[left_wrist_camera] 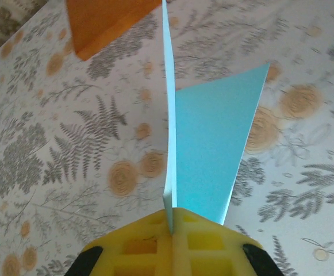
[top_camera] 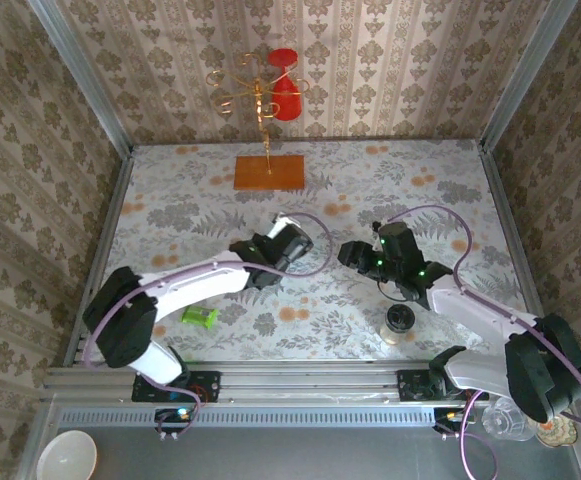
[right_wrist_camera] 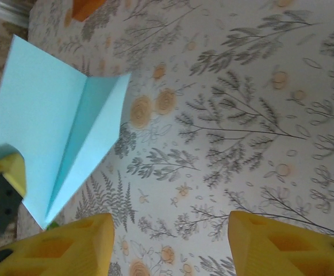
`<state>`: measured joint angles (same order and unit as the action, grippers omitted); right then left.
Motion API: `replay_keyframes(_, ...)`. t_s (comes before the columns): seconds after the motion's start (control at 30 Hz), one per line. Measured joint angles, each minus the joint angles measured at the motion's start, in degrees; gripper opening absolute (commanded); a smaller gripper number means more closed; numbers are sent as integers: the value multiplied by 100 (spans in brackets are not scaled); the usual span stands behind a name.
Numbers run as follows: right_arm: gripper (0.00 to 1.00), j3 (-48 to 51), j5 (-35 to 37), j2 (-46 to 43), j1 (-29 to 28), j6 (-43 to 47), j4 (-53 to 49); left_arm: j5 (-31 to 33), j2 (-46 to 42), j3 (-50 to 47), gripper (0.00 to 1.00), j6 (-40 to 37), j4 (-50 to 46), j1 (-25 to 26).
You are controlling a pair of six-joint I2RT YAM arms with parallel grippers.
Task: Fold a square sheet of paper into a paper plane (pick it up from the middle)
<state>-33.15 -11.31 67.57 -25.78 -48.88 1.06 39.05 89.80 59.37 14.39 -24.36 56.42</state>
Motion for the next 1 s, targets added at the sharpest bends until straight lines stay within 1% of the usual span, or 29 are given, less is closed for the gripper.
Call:
replay_keyframes(0.1,56,210,170,-164,85,-184,-15,15,315,-55,4,-9,136,295)
replay_keyframes(0.27,56,415,540,-483,264,-417,-271,-245,647,-153,6,7,350,533)
replay_keyframes(0.43,57,468,739,-634,391,-555,-463,-619,881,-153,7,33,557,614)
replay_keyframes(0.57,56,479,776,-634,404,-579,-522,-800,925,-153,8,35,627,619)
replay_keyframes(0.67,54,476,769,-590,404,-575,-518,-938,920,-153,8,46,704,610)
replay_keyframes(0.77,50,457,623,-345,404,-514,-520,-1139,796,-214,6,149,737,514)
replay_keyframes(0.9,40,293,221,284,339,-372,-448,-1473,83,-564,5,363,846,94)
replay_keyframes(1.0,34,-20,-22,800,109,-269,-385,-1676,-435,-697,5,479,946,-214)
